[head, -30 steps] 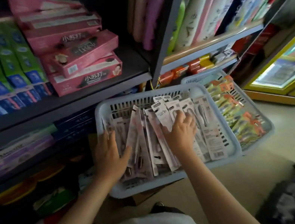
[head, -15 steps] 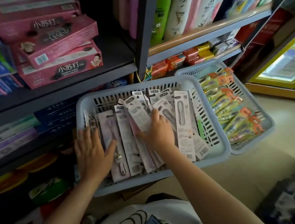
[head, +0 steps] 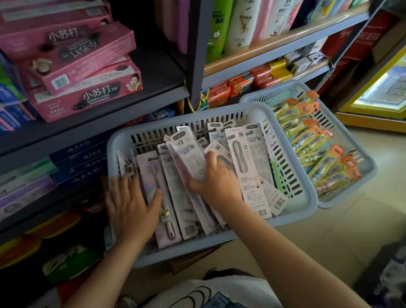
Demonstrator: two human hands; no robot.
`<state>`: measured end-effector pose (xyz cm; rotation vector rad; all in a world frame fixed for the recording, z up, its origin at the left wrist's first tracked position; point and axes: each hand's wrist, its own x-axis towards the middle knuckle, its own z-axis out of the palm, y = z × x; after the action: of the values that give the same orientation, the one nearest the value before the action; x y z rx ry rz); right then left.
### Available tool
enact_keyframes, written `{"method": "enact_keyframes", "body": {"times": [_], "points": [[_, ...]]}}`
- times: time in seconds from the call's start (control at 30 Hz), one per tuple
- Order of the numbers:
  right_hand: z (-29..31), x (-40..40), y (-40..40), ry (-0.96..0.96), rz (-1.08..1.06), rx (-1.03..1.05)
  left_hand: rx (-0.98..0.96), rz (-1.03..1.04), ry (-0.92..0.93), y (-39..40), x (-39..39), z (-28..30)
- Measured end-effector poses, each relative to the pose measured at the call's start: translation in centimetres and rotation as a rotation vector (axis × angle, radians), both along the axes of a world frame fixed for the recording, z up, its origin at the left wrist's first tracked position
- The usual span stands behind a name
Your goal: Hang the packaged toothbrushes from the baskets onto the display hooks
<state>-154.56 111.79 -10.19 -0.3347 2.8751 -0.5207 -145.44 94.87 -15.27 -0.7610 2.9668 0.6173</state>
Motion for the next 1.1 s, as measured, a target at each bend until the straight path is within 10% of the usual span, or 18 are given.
{"method": "enact_keyframes", "body": {"times": [0.67,1.1], "points": [[3.2,-2.0,1.6,-0.257,-0.081,-0.449,0.159,-0.057,-0.005,-1.4,0.4,0.7],[6.2,-2.1,0.7,-0.631,-0.135,-1.078,0.94,-0.112,0.138,2.6,-1.4,9.4]]}}
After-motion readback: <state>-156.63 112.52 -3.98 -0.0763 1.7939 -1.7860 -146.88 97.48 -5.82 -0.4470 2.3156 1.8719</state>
